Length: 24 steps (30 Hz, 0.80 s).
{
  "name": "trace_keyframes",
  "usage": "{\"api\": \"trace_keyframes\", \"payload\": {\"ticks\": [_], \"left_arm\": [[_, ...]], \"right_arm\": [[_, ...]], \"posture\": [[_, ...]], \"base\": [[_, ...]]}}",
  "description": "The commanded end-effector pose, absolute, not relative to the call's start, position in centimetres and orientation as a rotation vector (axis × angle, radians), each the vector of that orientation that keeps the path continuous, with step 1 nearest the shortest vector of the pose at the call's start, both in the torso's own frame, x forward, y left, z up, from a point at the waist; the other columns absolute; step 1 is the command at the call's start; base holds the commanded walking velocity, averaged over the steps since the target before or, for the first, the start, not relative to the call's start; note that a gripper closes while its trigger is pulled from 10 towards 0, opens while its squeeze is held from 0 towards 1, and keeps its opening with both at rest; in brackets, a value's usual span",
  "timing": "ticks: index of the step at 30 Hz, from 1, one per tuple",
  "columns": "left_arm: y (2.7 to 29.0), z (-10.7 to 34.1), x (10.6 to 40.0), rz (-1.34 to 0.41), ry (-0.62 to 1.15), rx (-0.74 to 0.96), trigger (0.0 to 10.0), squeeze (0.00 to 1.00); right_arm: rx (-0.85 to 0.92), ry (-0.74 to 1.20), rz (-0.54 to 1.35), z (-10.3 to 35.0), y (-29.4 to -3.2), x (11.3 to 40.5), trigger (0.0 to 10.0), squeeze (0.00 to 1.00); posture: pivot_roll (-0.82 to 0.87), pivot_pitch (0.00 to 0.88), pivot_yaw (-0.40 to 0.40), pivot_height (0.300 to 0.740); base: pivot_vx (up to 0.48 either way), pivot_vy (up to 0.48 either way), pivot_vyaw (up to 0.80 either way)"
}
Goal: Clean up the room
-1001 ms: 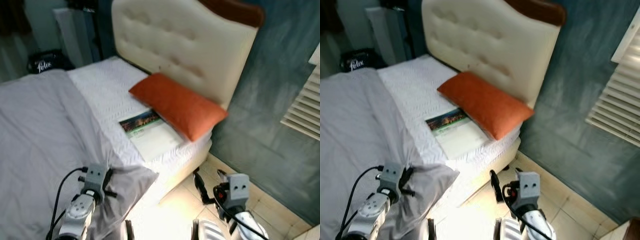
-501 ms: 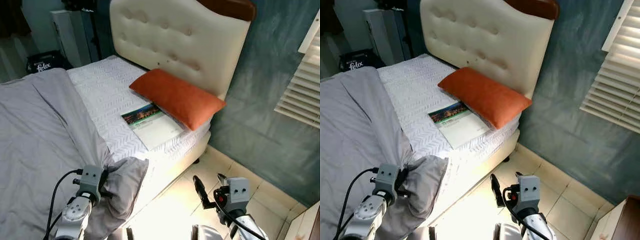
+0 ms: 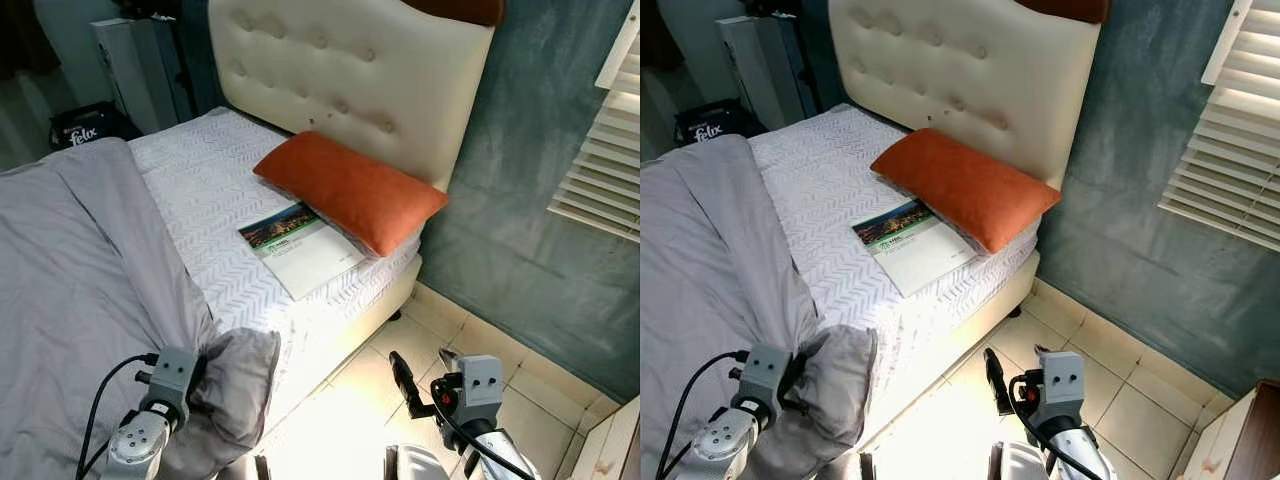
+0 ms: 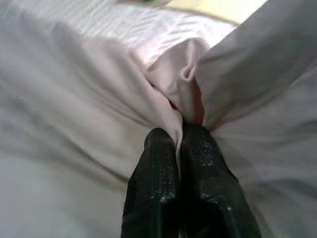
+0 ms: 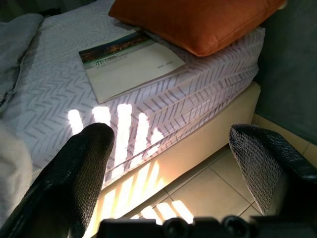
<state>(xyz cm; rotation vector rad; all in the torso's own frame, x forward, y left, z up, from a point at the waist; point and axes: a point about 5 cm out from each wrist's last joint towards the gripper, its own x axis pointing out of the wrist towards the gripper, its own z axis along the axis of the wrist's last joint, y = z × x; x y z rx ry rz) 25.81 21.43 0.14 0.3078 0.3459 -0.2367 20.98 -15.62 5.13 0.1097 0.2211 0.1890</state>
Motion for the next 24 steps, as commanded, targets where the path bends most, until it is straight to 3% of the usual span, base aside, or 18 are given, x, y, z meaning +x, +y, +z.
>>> {"api": "trace_keyframes", "payload": {"ticks": [1,9,10,19,20,24], "left_arm": [[18.8,0.4,27.0,-0.426,0.333,0.432,10.0,0.00],[13.6,2.3,30.7,-0.667,0.323,0.609,10.0,0.00],[11.4,2.6,31.1,-0.754,0.320,0.643,10.0,0.00],[6.0,1.1,29.0,-1.005,0.348,0.734,10.0,0.00],[4.1,0.4,27.8,-1.053,0.355,0.744,10.0,0.00],[2.9,0.0,27.3,-1.050,0.354,0.770,10.0,0.00]], "right_arm": [[0.106,0.221,0.189,5.0,-15.5,21.0,10.0,0.00],[0.120,0.219,0.190,4.9,-14.6,20.9,10.0,0.00],[0.127,0.219,0.177,4.8,-14.5,20.6,10.0,0.00],[0.132,0.235,0.129,4.8,-14.3,18.6,10.0,0.00],[0.133,0.251,0.107,4.6,-14.4,17.6,10.0,0.00],[0.135,0.260,0.091,4.5,-14.3,16.8,10.0,0.00]], "posture": [[-0.09,0.000,0.013,0.621],[-0.11,0.000,0.050,0.621],[-0.13,0.000,0.071,0.621],[-0.23,0.013,0.118,0.621],[-0.25,0.027,0.125,0.621],[-0.27,0.041,0.133,0.621]], "base": [[0.000,0.000,0.00],[0.000,0.000,0.00],[0.000,0.000,0.00],[0.000,0.000,0.00],[0.000,0.000,0.00],[0.000,0.000,0.00]]}}
